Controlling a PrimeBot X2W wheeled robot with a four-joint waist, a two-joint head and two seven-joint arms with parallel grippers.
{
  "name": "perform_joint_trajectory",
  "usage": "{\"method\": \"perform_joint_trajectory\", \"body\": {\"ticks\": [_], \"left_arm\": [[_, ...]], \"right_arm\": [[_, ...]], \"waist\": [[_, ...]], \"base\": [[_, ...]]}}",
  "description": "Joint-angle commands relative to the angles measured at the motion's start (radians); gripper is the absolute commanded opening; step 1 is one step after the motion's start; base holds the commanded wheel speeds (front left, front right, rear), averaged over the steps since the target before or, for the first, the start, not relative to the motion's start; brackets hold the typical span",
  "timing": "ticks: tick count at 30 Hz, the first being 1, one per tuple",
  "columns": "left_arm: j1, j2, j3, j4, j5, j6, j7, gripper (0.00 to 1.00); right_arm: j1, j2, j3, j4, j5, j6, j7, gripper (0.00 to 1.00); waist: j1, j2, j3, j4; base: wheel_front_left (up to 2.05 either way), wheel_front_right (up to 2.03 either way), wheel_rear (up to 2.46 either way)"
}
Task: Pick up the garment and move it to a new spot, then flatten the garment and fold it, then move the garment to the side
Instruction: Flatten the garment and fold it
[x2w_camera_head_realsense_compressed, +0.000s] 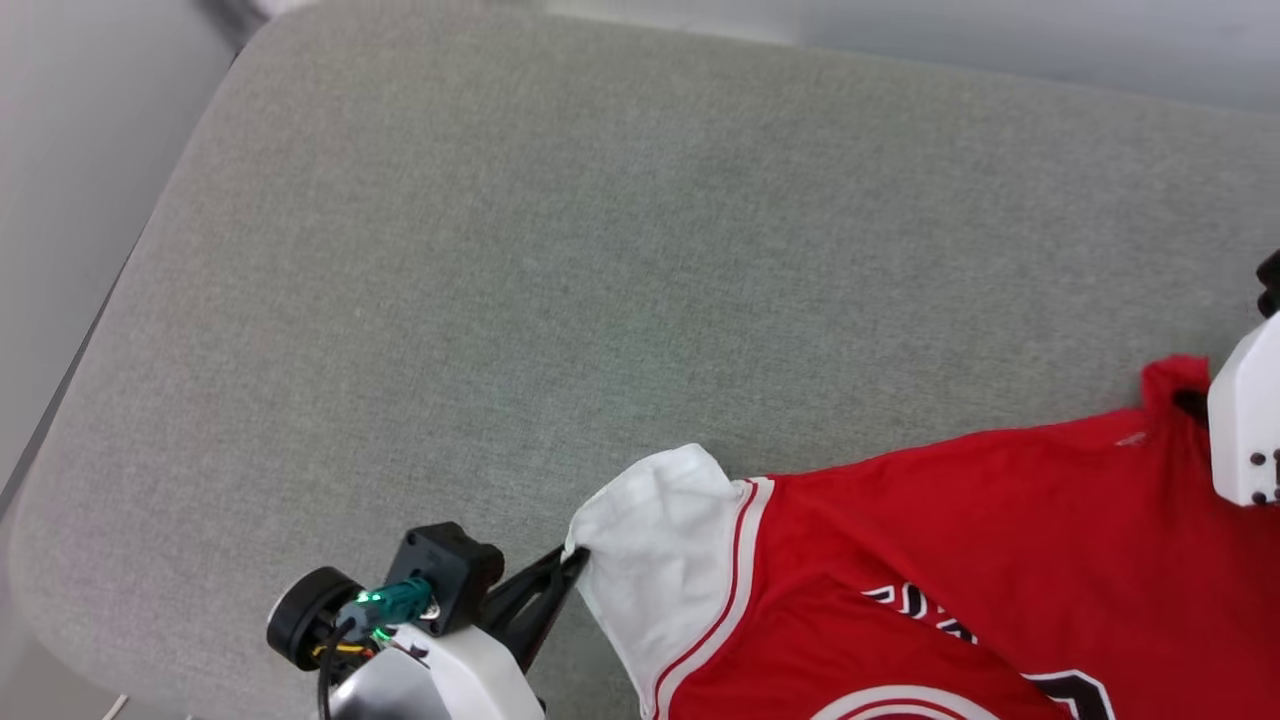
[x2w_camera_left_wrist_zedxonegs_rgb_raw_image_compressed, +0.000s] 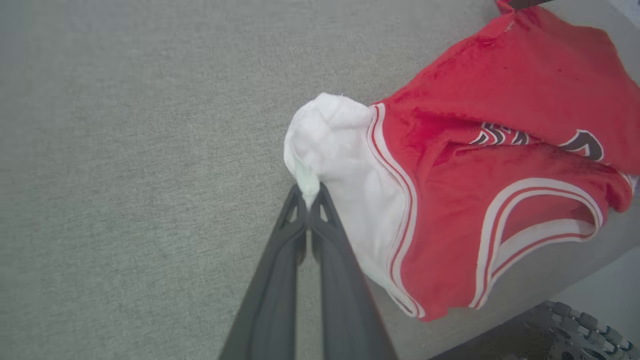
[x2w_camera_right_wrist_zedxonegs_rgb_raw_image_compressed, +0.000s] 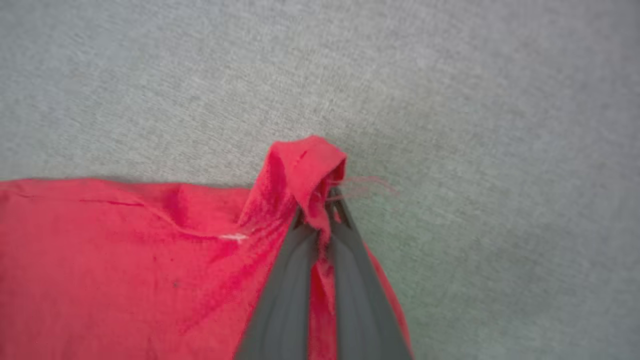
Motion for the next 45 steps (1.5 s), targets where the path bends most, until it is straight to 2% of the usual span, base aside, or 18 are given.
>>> {"method": "perform_joint_trajectory", "body": {"ticks": [1,15,22,27,36,45], "left_arm": [[-0.014,0.007,0.017,-0.011,0.0,0.009,-0.012,0.0],[-0.055,0.013,0.132,-0.074,0.011,0.073,-0.092,0.0],[-0.041,0.001,0.219,-0.11,0.013,0.116,-0.195,0.0],[-0.076,0.003,0.29,-0.148,0.026,0.142,-0.262,0.0],[-0.234,0.021,0.404,-0.191,0.035,0.146,-0.334,0.0],[-0.419,0.045,0.451,-0.16,0.029,0.136,-0.317,0.0]], "right_arm": [[-0.026,0.0,0.005,-0.015,0.016,0.0,-0.033,0.0],[-0.022,-0.031,0.01,-0.166,0.09,0.0,-0.18,0.0],[0.029,-0.034,-0.03,-0.298,0.095,0.0,-0.233,0.0],[0.044,-0.013,-0.07,-0.402,0.089,0.0,-0.26,0.0],[-0.01,0.017,-0.115,-0.521,0.091,0.0,-0.274,0.0],[-0.082,0.042,-0.115,-0.564,0.091,0.0,-0.287,0.0]], "waist": [[0.0,-0.0001,-0.052,-0.038],[0.0,-0.0001,-0.212,-0.154],[0.0,-0.0001,-0.272,-0.212],[0.0,-0.0001,-0.302,-0.259],[0.0,-0.0001,-0.319,-0.32],[0.0,-0.0001,-0.295,-0.354]], "base": [[0.0,0.0,0.0],[0.0,0.0,0.0],[0.0,0.0,0.0],[0.0,0.0,0.0],[0.0,0.0,0.0],[0.0,0.0,0.0]]}}
